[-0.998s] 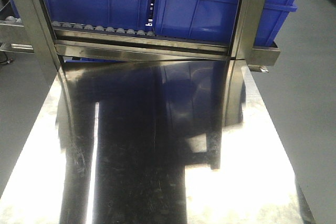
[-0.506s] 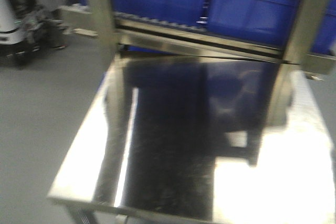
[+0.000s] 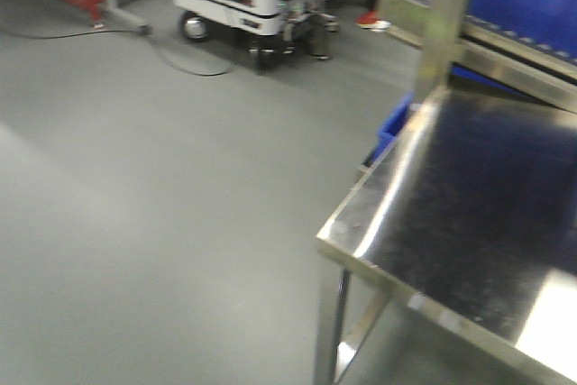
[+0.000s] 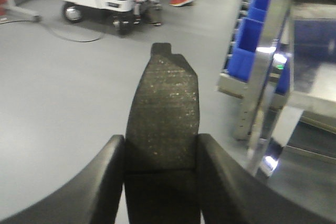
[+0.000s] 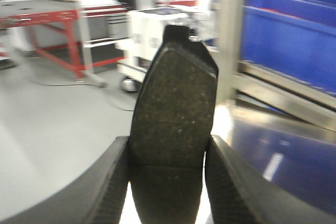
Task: Move and align brake pads A on conveyor
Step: 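Back the base away from the tray and turn toward the aisle, then drive the base along the yellow line past the striped cones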
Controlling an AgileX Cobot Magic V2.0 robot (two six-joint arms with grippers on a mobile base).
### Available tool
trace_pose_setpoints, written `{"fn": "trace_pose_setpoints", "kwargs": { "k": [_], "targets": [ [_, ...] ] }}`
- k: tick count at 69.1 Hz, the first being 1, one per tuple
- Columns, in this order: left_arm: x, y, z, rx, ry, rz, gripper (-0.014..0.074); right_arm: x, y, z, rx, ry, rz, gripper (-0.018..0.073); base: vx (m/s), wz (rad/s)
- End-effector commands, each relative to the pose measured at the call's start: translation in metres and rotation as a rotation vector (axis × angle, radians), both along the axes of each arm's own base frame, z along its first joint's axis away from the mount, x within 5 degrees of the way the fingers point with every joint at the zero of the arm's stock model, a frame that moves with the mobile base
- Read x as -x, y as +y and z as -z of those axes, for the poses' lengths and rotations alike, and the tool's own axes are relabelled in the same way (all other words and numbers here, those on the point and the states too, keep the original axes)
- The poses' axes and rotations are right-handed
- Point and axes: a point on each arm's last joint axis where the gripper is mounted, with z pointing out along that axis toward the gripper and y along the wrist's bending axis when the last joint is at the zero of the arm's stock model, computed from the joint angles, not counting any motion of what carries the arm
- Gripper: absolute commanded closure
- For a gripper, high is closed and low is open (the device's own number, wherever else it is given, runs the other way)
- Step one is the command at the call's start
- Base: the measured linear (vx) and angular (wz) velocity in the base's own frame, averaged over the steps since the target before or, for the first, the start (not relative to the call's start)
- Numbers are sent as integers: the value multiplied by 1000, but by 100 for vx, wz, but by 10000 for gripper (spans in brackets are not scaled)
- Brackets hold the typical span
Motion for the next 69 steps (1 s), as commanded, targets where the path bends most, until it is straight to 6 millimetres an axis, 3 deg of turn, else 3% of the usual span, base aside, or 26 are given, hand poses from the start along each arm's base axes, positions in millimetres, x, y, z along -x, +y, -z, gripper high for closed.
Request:
{"fn": "trace_pose_setpoints", "kwargs": {
  "k": [1,69],
  "targets": [
    [-2,-2,-15,24,-91,17,603,0,-2,-18,-14,-115,23,562,-21,82],
    [-2,-1,-15,21,-84,15,603,0,-2,-18,-14,-116,24,562,-14,77]
  ]
}}
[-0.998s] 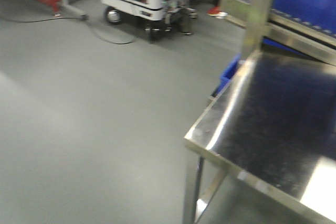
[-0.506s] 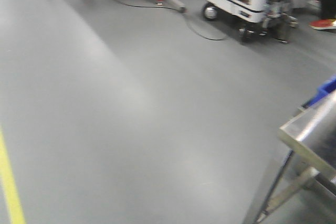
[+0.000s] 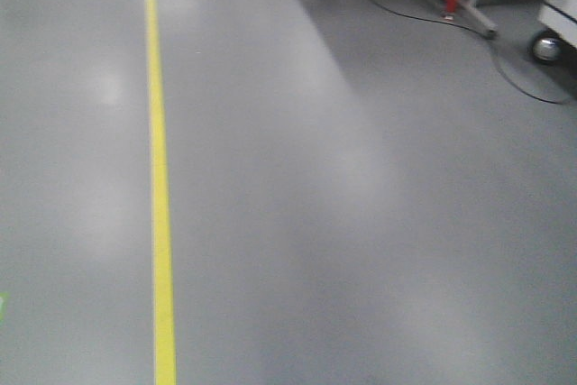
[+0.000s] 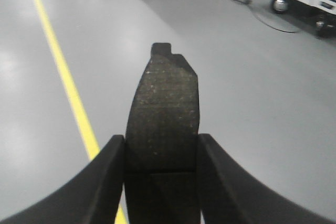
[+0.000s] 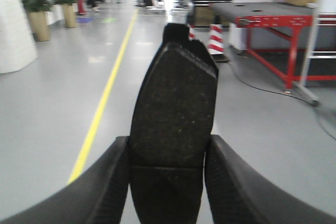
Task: Move and align brake pads A on conveyor
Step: 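Drive the base along the yellow line past the striped cones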
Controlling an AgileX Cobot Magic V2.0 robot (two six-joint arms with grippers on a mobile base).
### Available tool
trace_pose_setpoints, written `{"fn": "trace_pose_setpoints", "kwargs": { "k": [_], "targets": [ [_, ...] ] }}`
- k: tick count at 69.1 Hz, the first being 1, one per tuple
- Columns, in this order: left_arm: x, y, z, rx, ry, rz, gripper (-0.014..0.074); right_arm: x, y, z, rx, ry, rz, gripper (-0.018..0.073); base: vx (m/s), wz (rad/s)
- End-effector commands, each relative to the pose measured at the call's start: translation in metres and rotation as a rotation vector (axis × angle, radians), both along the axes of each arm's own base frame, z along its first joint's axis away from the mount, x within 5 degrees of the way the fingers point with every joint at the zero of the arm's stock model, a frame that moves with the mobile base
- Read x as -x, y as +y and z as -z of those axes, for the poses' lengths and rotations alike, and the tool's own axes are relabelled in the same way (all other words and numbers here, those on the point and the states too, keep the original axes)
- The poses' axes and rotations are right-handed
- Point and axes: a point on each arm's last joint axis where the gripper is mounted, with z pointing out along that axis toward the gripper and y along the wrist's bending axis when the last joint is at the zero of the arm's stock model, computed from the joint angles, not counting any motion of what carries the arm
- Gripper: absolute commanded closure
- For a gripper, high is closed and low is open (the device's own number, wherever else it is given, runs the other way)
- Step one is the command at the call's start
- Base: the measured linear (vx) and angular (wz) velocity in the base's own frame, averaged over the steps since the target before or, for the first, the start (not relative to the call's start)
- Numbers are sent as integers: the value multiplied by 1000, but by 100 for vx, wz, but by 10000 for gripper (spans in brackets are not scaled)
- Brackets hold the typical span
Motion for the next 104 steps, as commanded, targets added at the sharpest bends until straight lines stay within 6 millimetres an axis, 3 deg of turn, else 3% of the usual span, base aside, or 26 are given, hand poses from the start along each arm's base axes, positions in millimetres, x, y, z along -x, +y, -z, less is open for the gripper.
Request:
{"fn": "trace_pose_setpoints", "kwargs": {
  "k": [1,53,104],
  "targets": [
    [-2,-2,-15,24,-94,17,603,0,-2,-18,-14,-116,24,562,3,71],
    [-2,-2,-15,24,-94,17,603,0,-2,-18,-14,-116,24,561,17,32],
    [-2,-2,-15,24,-94,17,603,0,-2,-17,-14,-114,23,561,58,-2]
  ]
}}
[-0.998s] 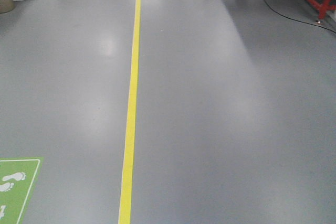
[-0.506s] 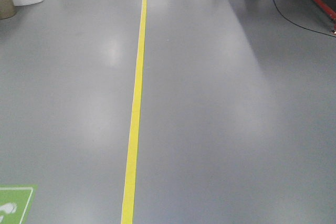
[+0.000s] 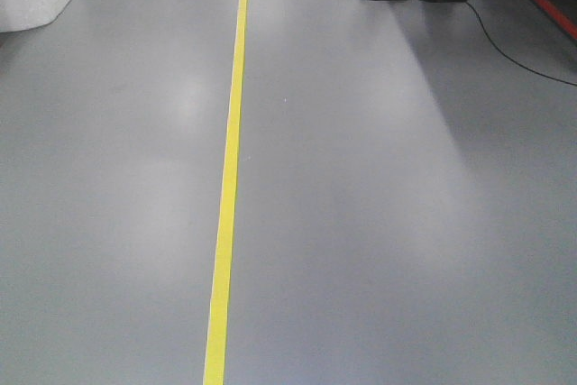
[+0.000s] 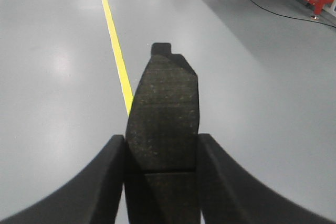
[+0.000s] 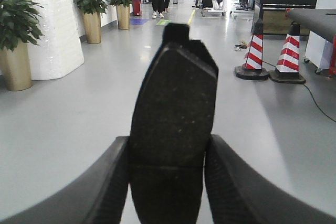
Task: Move and align brake pads A on conveyor
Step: 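Drive the base along the yellow line past the striped cones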
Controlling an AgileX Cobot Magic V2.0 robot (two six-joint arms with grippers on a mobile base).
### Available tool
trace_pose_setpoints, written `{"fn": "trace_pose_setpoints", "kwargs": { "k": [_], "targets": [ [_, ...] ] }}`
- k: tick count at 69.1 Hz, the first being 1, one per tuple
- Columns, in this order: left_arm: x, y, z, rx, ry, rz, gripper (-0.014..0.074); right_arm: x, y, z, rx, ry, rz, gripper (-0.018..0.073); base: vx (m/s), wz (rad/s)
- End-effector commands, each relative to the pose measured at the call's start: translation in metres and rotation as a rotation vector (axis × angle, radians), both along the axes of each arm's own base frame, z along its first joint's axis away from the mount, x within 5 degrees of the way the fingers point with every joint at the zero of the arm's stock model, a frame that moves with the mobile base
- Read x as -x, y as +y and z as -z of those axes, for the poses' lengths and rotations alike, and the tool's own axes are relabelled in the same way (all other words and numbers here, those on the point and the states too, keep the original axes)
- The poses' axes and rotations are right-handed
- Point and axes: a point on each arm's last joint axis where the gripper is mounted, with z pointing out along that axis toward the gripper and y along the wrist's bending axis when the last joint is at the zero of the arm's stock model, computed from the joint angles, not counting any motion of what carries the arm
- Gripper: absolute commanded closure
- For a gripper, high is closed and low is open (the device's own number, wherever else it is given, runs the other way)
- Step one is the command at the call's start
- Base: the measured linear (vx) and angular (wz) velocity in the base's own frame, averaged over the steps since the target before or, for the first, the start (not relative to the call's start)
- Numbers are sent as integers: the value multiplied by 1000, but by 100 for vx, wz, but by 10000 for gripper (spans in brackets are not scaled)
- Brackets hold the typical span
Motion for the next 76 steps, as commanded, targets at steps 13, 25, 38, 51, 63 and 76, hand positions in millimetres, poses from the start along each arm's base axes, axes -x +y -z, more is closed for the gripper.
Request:
{"fn": "trace_pose_setpoints", "kwargs": {
  "k": [13,25,38,51,63,76],
  "targets": [
    [-2,-2,-16,25,-99,18,603,0,-2,-17,-13,-111,23,561,74,0],
    [-2,-2,-16,25,-100,18,603,0,-2,-17,-13,-110,22,561,75,5],
    [-2,-2,-16,25,-100,18,603,0,-2,-17,-13,-109,22,561,75,5],
    [-2,-2,-16,25,-101,18,603,0,-2,-17,-13,-109,22,561,77,3],
    [-2,-2,-16,26,-100,19,603,0,-2,-17,-13,-109,22,561,81,-4],
    [-2,-2,-16,26,-100,19,603,0,-2,-17,-13,-109,22,561,83,-13]
  ]
}}
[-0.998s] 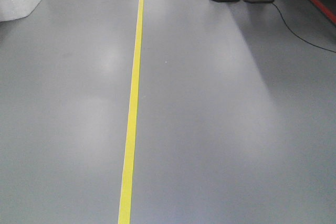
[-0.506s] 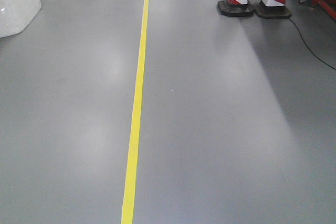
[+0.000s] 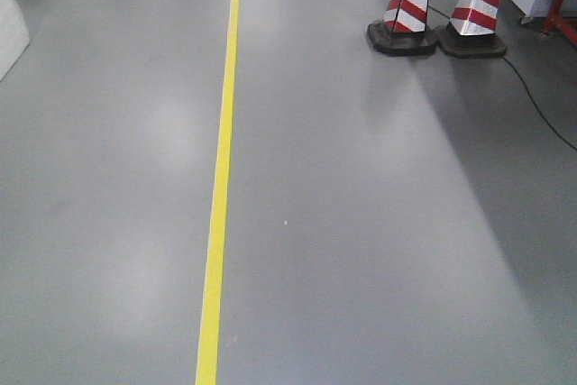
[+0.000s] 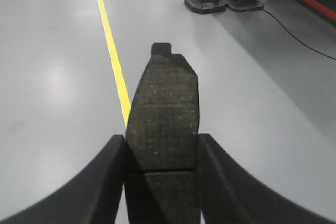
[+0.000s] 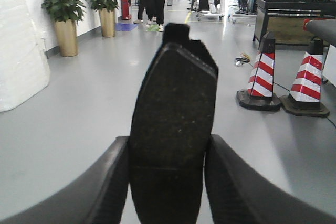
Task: Move and align brake pads A on conveyor
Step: 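Drive the base along the yellow line past the striped cones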
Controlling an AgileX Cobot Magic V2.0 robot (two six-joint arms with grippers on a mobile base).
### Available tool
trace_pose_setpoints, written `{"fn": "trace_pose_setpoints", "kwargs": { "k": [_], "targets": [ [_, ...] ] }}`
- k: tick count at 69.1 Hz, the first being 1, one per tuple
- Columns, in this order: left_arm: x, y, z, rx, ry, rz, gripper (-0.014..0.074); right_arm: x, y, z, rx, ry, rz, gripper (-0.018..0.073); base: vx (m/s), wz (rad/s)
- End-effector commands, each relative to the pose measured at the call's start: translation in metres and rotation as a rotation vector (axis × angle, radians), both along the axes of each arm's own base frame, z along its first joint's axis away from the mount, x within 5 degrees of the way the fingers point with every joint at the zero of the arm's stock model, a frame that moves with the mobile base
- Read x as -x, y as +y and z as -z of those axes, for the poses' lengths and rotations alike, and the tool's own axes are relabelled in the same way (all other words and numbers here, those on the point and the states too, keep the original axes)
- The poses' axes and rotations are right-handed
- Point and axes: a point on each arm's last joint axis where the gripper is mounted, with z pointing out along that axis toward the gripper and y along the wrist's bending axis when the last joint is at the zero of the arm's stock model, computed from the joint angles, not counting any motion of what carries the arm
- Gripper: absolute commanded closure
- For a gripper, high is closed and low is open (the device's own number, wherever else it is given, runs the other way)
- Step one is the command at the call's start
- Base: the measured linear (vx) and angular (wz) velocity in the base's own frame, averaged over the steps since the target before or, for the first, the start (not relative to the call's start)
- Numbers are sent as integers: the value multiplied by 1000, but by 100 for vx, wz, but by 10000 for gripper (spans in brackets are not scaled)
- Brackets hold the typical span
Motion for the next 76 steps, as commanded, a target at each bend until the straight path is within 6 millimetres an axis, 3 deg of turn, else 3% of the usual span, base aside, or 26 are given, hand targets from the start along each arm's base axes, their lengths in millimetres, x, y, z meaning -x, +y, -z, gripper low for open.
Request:
{"fn": "trace_pose_setpoints", "kwargs": {
  "k": [1,76],
  "targets": [
    [-2,-2,-16,26,-102,19,603,0,-2,-17,-13,-110,22,561,83,-15],
    [-2,-2,-16,25,-100,18,603,0,-2,-17,-13,-108,22,561,84,2]
  ]
}}
